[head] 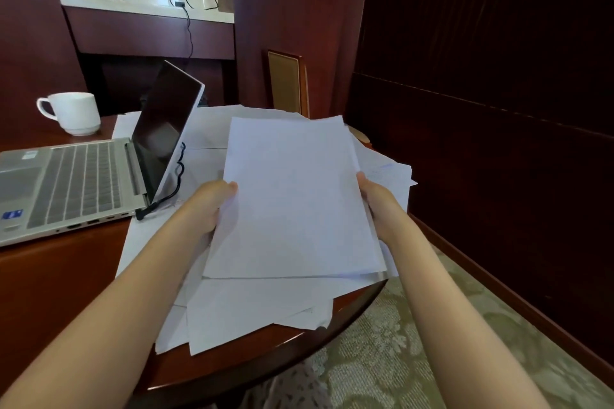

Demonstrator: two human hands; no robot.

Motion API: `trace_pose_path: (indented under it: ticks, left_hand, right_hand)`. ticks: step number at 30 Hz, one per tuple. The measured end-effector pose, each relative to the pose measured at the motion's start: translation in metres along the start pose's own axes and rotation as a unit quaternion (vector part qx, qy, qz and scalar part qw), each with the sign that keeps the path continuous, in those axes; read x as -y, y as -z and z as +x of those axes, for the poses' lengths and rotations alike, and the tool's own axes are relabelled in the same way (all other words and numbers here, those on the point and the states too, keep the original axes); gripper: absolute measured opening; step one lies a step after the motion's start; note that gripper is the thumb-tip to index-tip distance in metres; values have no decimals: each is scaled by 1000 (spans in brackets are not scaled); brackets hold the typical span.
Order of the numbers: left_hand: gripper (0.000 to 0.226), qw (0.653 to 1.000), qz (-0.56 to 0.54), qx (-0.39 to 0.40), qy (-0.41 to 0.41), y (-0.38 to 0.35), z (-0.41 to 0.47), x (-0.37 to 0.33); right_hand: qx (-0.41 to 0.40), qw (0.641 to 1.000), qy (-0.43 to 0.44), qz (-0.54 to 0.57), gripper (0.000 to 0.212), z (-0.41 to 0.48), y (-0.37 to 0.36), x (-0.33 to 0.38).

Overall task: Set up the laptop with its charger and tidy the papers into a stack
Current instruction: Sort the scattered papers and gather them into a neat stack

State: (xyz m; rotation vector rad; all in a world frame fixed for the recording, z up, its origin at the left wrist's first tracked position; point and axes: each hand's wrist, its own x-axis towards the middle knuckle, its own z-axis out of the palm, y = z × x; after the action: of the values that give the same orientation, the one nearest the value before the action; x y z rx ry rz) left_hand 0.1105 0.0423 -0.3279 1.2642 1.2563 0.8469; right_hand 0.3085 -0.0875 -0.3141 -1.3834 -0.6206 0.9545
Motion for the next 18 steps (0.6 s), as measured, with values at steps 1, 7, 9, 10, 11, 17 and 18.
trace_pose_path:
  ticks: [1, 7, 9, 10, 11, 17, 18]
  left_hand:
    - [36, 1000, -13, 13, 0, 0, -3, 3]
    - [29, 993, 77, 67, -58, 12, -19, -5]
    - [28, 986, 133, 38, -88, 18, -17, -8]
    - [28, 985, 138, 23, -101, 22, -11, -7]
    - [30, 984, 138, -2, -112, 23, -12, -8]
    - [45, 990, 101, -69, -77, 25, -5, -3]
    - [44, 988, 115, -66, -73, 26, -2, -2]
  right_hand:
    - [-5, 1000, -3, -5, 37, -1, -1, 0]
    - [-37, 980, -13, -194, 53, 7, 7, 1]
    - [-79, 942, 24, -325, 42, 11, 14, 3]
    - [-91, 917, 32, -387, 36, 10, 17, 4]
    - [-96, 895, 24, -436, 44, 9, 21, 4]
    - [-50, 822, -46, -566, 93, -5, 23, 9]
    - [-43, 820, -50, -568, 86, -7, 22, 10]
